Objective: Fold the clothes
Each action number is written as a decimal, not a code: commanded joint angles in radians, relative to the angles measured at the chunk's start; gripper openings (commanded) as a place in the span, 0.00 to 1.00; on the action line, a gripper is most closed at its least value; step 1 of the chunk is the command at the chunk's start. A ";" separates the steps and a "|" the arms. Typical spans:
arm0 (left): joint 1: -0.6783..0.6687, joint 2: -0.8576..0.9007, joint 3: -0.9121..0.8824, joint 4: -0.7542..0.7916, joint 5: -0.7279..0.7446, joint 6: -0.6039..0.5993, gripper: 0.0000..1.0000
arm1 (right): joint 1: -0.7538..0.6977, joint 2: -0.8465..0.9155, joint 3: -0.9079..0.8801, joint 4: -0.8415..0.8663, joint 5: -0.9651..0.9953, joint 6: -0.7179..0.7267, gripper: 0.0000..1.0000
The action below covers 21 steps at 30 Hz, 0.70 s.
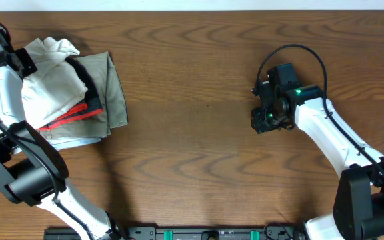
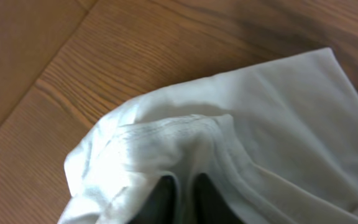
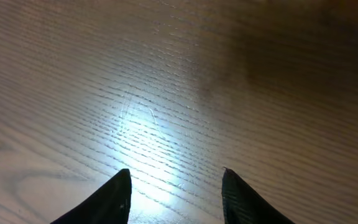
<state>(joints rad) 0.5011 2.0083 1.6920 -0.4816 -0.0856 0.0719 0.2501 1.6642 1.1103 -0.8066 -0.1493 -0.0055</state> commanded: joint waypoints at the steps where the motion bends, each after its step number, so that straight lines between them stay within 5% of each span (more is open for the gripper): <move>1: 0.000 0.005 0.008 0.002 -0.056 0.002 0.07 | 0.005 0.004 0.001 -0.002 -0.005 -0.006 0.45; 16: 0.052 -0.112 0.008 0.021 -0.192 -0.032 0.06 | 0.005 0.004 0.001 -0.001 -0.005 -0.006 0.45; 21: 0.084 -0.111 0.008 0.007 -0.135 -0.062 0.06 | 0.005 0.004 0.001 0.000 -0.005 -0.003 0.45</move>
<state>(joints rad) 0.5701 1.9057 1.6920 -0.4667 -0.2459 0.0399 0.2501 1.6642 1.1103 -0.8070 -0.1497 -0.0055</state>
